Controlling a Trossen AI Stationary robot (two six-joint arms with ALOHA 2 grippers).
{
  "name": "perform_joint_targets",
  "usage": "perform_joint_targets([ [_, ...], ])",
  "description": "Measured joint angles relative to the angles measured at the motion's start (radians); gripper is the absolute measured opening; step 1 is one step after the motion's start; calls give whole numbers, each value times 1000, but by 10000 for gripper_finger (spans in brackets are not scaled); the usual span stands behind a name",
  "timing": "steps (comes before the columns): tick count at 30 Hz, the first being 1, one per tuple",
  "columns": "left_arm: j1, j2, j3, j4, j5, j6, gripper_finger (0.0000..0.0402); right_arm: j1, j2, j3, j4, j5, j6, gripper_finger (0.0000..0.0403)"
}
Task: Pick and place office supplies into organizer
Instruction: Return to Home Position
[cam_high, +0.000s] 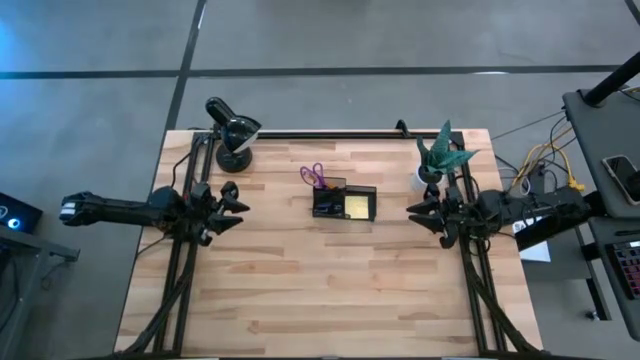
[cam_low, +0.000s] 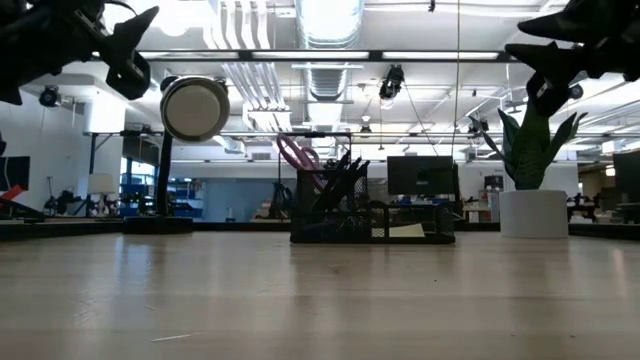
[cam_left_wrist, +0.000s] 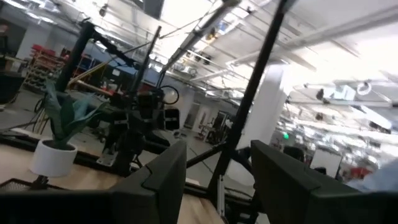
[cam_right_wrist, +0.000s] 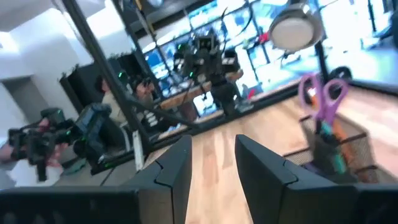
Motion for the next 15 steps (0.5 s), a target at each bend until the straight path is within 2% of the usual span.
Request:
perform_joint_targets([
  [3,0,-3,1,1,-49,-29,162,-32,-54,-18,3,-1,-30,116],
  [9,13,4,-6,-4,-27,76,162,-95,-149,-56,-54,-14,-42,116],
  [15,61,9,-23,-67,6,196,162,-161,-166,-77,-78,-126,-32,116],
])
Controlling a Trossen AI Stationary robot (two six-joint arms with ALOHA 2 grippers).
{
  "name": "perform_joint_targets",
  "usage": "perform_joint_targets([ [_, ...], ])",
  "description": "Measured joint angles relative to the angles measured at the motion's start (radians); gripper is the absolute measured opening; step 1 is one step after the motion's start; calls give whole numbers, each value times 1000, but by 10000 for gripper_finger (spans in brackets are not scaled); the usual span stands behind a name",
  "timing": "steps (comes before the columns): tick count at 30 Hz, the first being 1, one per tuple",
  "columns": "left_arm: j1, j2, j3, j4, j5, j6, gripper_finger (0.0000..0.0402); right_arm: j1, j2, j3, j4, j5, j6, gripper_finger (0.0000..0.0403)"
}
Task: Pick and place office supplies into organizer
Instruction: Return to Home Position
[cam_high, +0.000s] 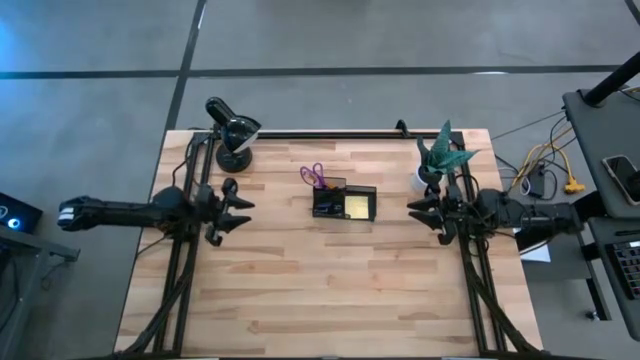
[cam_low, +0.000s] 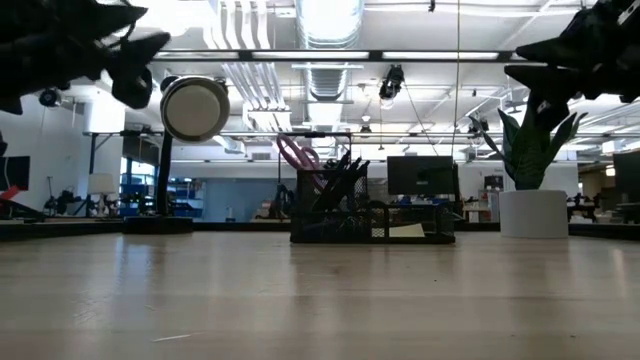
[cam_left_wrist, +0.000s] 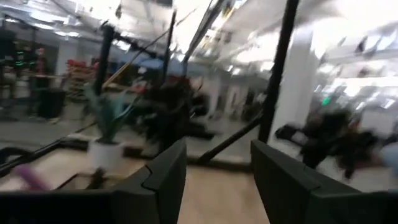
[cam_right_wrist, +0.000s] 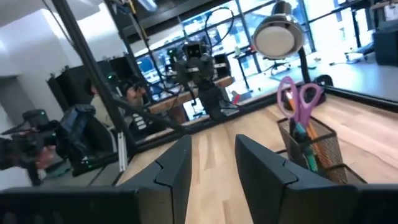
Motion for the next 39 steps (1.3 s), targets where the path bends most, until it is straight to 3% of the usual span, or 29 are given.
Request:
perform_joint_targets([
  [6,61,9,0,-71,-1,26,162,-71,-5,-1,-24,-114,-22,116],
  [12,106,12,-1,-73,0,68,162,-184,-5,-1,-46,-322,-22,116],
  [19,120,23,-2,-75,31,69,162,-280,-5,-1,-46,-329,-56,116],
  [26,120,85,-2,-67,30,67,162,-236,18,-15,-40,-354,-23,116],
  [30,120,126,-2,19,22,69,162,-186,43,-16,-38,-354,-8,116],
  [39,120,205,-3,73,26,70,162,-106,56,-20,-34,-292,-31,116],
])
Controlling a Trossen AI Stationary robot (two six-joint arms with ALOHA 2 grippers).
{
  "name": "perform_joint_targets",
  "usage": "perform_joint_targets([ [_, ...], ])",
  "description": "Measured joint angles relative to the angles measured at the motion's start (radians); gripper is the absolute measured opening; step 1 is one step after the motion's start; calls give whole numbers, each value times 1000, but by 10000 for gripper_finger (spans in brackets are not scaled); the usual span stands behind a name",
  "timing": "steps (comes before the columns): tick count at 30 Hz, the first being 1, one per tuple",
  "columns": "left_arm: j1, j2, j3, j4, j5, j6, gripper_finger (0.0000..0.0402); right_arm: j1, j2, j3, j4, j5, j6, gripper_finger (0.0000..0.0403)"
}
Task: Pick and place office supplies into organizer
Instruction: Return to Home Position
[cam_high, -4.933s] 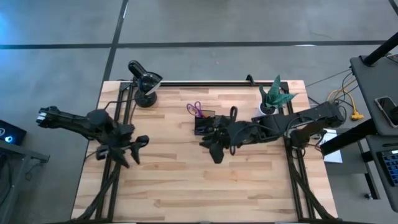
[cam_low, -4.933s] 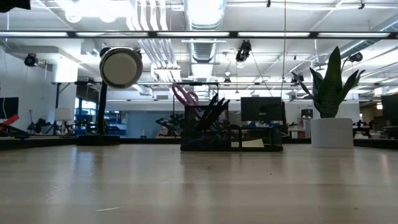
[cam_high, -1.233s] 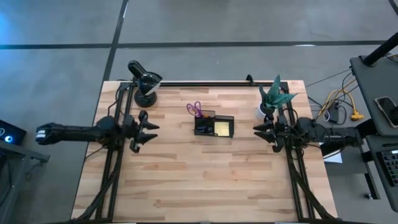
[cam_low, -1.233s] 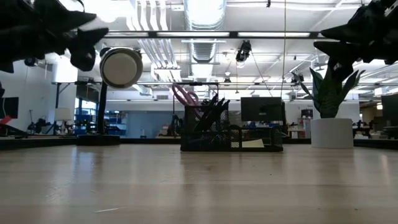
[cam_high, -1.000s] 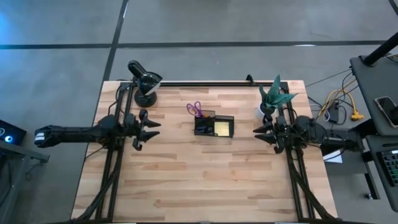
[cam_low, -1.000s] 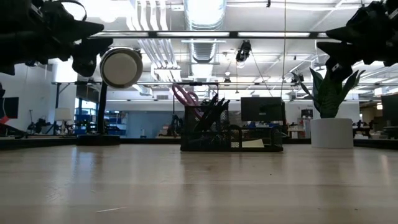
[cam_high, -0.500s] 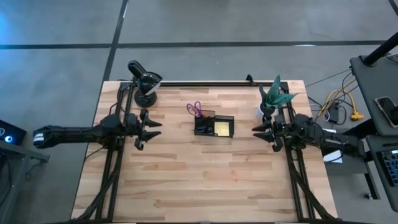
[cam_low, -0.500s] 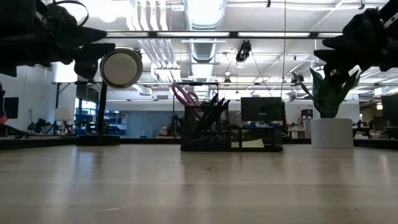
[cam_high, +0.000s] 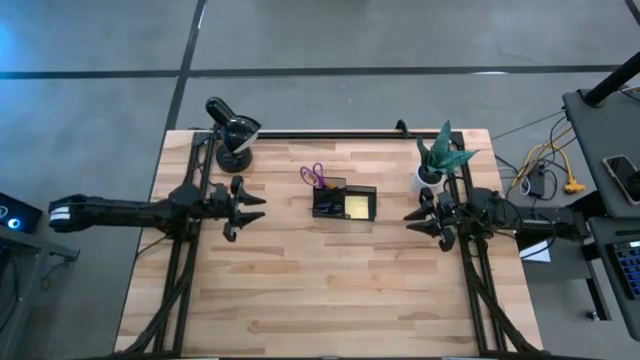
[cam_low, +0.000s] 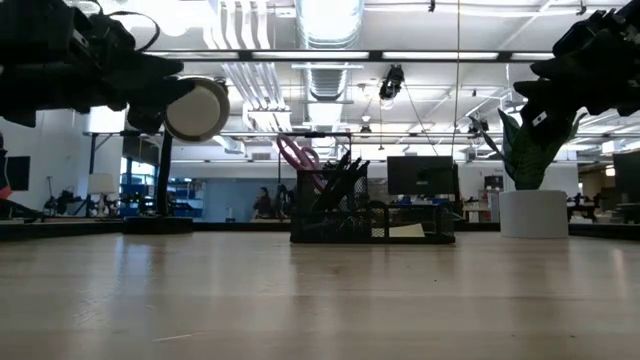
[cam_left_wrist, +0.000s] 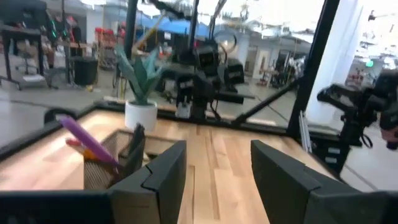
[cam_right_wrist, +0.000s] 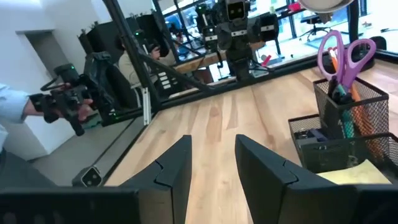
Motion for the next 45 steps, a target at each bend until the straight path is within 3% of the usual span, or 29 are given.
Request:
perform_joint_targets([
  [7,1,-50,-1,-30,63,7,162,-1,-2,0,-6,48,-22,116],
  [12,19,-138,-1,-223,65,14,162,-1,-2,0,-10,123,-34,116],
  [15,23,-204,-1,-254,65,2,162,-1,-2,0,-7,132,-20,116],
  [21,22,-293,0,-246,67,1,162,-1,8,0,-22,166,22,116],
  [33,14,-335,0,-253,63,1,162,-1,7,0,-22,166,18,116],
  [42,-43,-538,-1,-247,67,1,162,0,-45,0,-22,166,18,116],
  [45,-67,-528,-2,-185,67,1,162,13,-61,1,2,165,18,116],
])
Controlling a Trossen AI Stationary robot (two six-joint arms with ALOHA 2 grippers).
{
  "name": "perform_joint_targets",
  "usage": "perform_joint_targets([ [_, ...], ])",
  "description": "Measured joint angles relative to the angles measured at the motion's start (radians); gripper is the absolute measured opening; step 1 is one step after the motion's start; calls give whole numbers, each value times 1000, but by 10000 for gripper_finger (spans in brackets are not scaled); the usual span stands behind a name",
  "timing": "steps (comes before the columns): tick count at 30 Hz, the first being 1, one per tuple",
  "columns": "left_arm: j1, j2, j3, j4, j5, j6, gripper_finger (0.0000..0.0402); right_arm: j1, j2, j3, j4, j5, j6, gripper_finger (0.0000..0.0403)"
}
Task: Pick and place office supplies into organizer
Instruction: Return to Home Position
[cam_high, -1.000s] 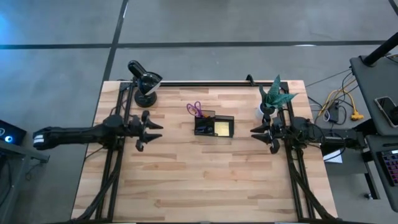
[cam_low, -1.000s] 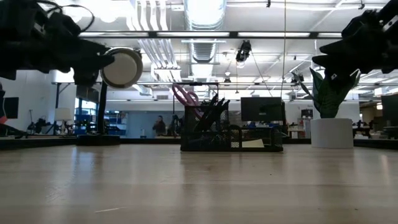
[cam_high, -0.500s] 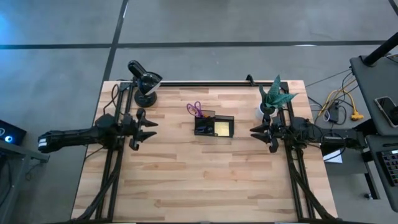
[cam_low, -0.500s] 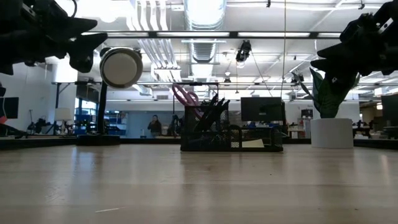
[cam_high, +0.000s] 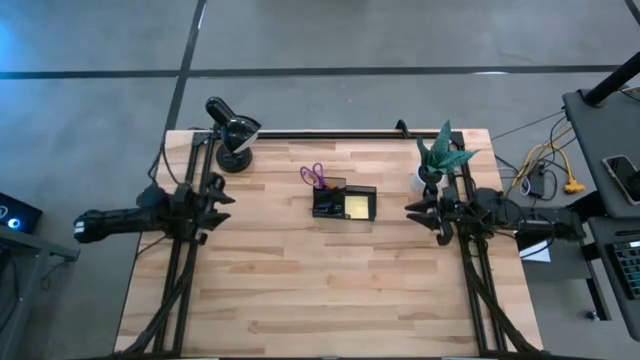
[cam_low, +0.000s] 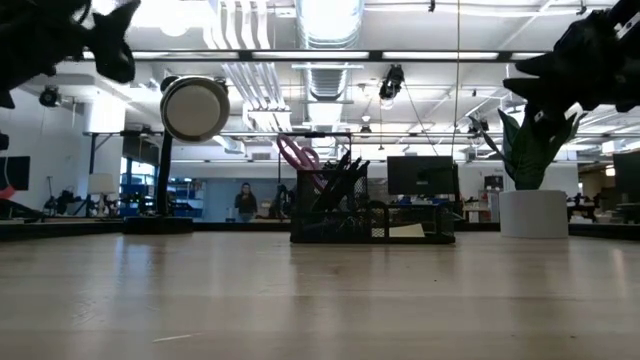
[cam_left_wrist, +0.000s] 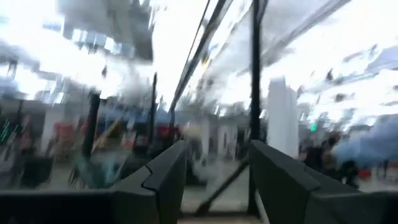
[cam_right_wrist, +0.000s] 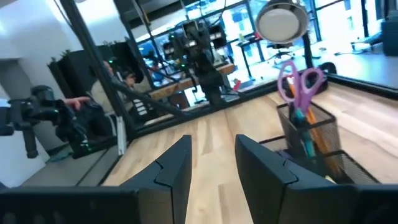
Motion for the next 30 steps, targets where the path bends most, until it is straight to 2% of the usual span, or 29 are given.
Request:
perform_joint_targets([
  [1,-12,-3,0,50,-1,0,162,10,0,-1,2,3,0,116],
  [11,-56,-6,0,102,1,0,162,152,0,-1,7,15,0,116],
  [20,-55,-7,0,94,1,0,162,159,10,-1,7,15,0,116],
  [30,-75,-7,0,-209,1,0,162,158,13,-1,8,15,0,116],
])
